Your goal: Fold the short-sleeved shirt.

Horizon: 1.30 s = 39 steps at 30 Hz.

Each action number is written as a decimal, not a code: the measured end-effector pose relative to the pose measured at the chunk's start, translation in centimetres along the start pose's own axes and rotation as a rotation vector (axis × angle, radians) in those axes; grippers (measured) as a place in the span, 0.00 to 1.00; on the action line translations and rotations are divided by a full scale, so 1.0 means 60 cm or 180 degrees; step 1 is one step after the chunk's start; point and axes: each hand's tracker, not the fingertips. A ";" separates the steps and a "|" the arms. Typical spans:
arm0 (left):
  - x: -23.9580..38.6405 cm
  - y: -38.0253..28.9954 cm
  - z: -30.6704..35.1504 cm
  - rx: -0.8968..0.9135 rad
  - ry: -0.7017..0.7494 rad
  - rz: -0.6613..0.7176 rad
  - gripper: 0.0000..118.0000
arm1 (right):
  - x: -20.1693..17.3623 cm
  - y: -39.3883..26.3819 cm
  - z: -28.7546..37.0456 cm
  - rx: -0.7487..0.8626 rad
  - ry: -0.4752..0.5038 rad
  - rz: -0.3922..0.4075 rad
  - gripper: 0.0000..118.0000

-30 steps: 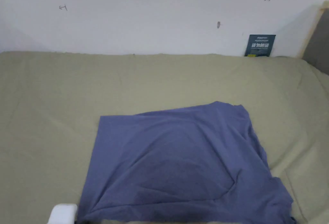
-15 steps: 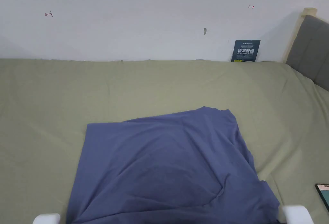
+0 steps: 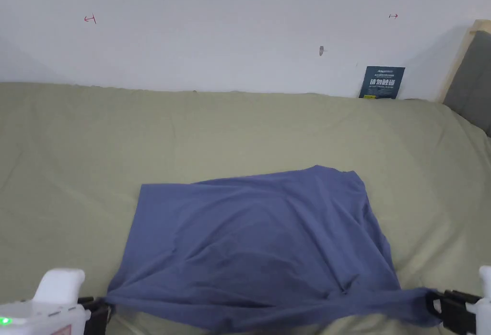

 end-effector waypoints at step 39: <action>-0.007 -0.113 -0.066 0.0242 -0.0038 0.0919 0.00 | -0.055 -0.171 -0.077 0.0233 -0.0058 -0.0121 0.00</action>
